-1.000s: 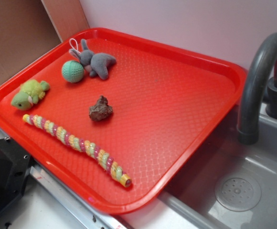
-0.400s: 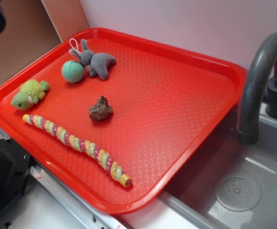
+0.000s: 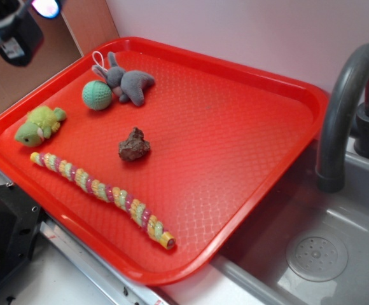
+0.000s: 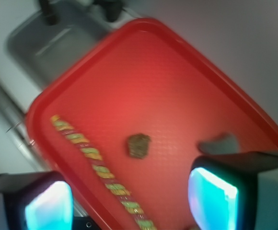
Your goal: Grab the multicolored rope.
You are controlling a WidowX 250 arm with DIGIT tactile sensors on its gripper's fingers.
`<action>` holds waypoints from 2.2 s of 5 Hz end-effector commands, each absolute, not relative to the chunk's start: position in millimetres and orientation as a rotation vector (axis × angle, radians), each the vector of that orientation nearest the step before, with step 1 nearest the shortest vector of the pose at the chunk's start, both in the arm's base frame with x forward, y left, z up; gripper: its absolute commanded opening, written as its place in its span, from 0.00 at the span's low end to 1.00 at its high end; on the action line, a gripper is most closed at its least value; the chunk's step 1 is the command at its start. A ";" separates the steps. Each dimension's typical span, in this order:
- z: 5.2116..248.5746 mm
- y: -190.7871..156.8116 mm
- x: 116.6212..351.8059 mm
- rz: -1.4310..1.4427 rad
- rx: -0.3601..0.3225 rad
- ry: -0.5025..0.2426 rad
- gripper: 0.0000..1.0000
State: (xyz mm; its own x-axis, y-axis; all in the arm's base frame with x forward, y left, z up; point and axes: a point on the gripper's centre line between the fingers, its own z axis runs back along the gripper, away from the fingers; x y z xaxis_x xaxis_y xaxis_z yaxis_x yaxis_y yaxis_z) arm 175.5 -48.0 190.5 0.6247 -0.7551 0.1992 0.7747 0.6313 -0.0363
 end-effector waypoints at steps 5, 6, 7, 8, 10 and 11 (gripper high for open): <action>84.3 -110.8 151.9 -1.174 0.175 0.062 1.00; 60.3 -115.8 147.8 -1.265 0.164 0.107 1.00; 39.3 -110.3 144.2 -1.287 0.136 0.141 1.00; 26.2 -108.3 144.3 -1.299 0.145 0.180 1.00; 8.4 -109.8 145.9 -1.265 0.205 0.248 1.00; 5.2 -106.7 147.6 -1.240 0.213 0.254 1.00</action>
